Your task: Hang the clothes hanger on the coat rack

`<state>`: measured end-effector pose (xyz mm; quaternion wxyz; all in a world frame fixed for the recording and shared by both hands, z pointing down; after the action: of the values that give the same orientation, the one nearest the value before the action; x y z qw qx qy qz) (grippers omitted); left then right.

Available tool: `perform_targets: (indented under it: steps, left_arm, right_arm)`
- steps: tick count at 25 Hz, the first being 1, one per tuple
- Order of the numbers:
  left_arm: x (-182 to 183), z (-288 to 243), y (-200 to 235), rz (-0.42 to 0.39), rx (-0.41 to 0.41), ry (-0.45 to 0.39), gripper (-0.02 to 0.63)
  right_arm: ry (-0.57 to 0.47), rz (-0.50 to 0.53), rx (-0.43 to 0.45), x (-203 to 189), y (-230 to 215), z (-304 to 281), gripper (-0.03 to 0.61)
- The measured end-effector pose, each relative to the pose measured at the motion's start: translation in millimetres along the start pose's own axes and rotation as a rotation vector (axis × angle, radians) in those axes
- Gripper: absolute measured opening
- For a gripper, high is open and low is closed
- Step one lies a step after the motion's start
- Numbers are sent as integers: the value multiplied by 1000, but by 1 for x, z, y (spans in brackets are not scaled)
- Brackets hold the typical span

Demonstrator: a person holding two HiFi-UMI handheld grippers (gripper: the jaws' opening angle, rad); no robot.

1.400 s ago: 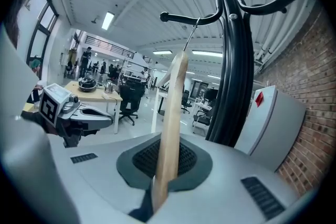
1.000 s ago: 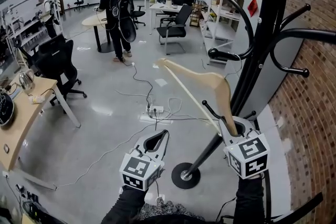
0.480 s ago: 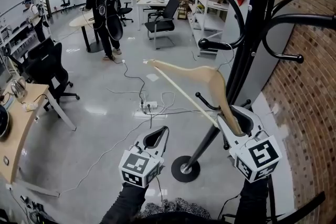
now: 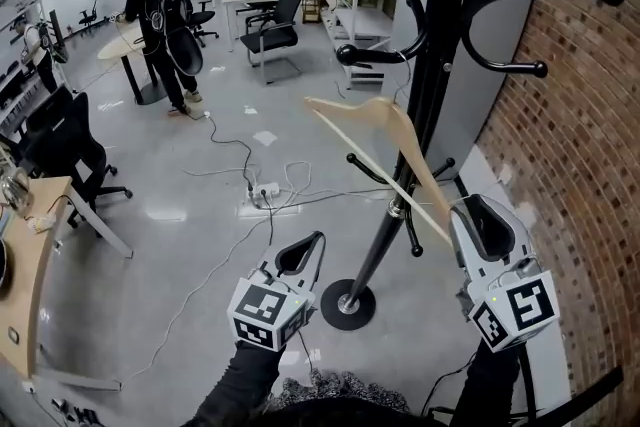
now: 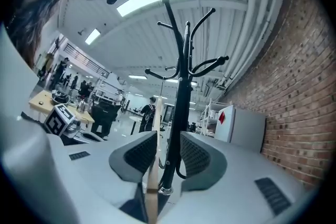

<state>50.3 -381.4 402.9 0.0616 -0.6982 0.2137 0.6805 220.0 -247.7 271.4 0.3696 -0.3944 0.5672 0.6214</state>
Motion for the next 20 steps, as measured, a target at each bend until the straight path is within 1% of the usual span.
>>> perform_targets:
  steps: [2, 6, 7, 8, 12, 15, 20]
  left_arm:
    - [1, 3, -9, -4, -10, -4, 6]
    - [5, 12, -30, -22, -10, -14, 6]
    - [7, 15, -36, -26, -7, -18, 6]
    - [8, 19, -43, -30, -5, -21, 6]
    - [3, 35, -80, -39, 16, -29, 6]
    - [-4, 46, -116, -40, 33, -34, 6]
    - [-20, 76, -171, -47, 46, -31, 6]
  right_arm:
    - [-15, -21, -23, 1, -3, 16, 129]
    - [-54, -61, -24, 6, -8, 47, 120]
    - [-62, -69, -27, 7, -9, 55, 72]
    - [-66, -78, -26, 7, -9, 63, 11]
    - [-64, -84, 34, 1, -2, 94, 11]
    - [-48, -78, 68, -8, 2, 123, 11]
    - [-23, -114, 107, -21, 13, 168, 9]
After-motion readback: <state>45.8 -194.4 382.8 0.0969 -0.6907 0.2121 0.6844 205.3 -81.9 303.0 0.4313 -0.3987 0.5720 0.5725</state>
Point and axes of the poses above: the fingertips, and each gripper's own axes: z backward along the fingers, y to its left, x out of its top, the point moved 3 cm from there along z, backward along the fingers, and after that the axes turned 9 degrees about z, right-handed, at the moved point
